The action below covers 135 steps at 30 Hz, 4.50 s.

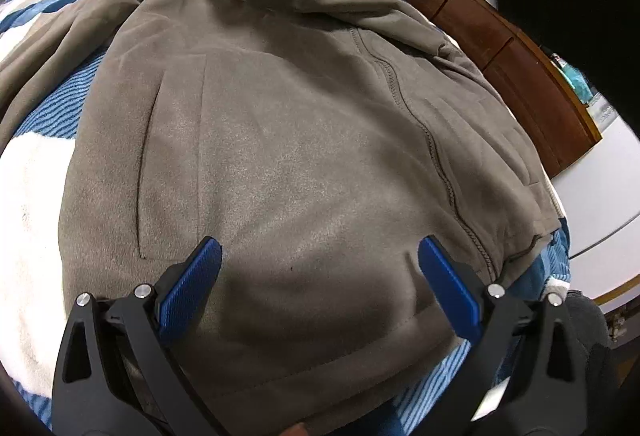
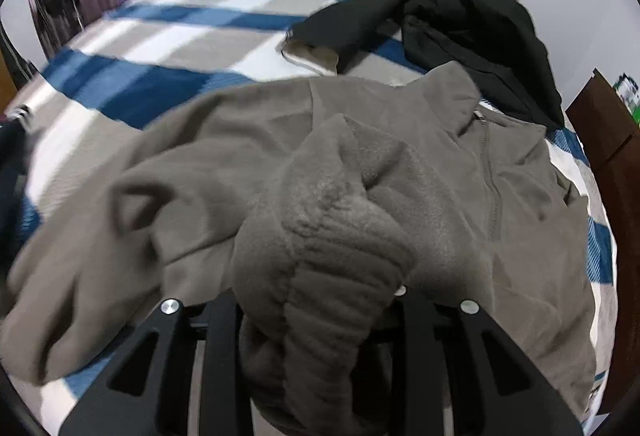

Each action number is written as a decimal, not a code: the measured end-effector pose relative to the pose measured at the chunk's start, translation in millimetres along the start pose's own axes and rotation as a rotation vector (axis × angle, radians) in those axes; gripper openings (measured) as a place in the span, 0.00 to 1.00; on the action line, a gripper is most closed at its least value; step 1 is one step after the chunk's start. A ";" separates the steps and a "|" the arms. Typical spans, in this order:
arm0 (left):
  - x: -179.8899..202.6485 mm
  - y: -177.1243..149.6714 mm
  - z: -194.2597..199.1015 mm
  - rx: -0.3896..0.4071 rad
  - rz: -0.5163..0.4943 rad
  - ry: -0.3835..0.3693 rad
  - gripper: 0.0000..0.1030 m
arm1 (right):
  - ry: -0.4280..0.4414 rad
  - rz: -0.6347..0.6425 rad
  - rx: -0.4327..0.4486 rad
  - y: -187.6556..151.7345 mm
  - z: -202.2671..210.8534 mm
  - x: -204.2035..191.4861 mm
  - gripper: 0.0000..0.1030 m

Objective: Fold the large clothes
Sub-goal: 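Carry the sleeve across the jacket body with the right gripper and release, then grasp the other sleeve cuff with the left gripper and lift it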

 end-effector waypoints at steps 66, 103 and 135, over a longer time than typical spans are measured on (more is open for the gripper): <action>-64.7 37.3 66.4 0.311 0.223 0.074 0.94 | 0.456 -0.162 0.167 -319.3 202.9 78.4 0.96; -207.9 127.5 175.7 0.562 0.567 0.321 0.07 | 0.626 -0.182 0.064 -354.2 176.4 59.1 0.96; 124.9 319.6 -210.0 -0.008 -0.176 0.043 0.07 | 0.784 -0.280 -0.121 -369.6 153.2 93.1 0.95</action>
Point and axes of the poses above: each gripper's, at about its wrist camera, not at the fingertips, and z roughly against the way its jaws point, x to its right, y to its top, the point moved 8 cm from there along -z, roughly the way its jaws point, and after that the axes turned 9 degrees about -y, right-handed, at the moved point
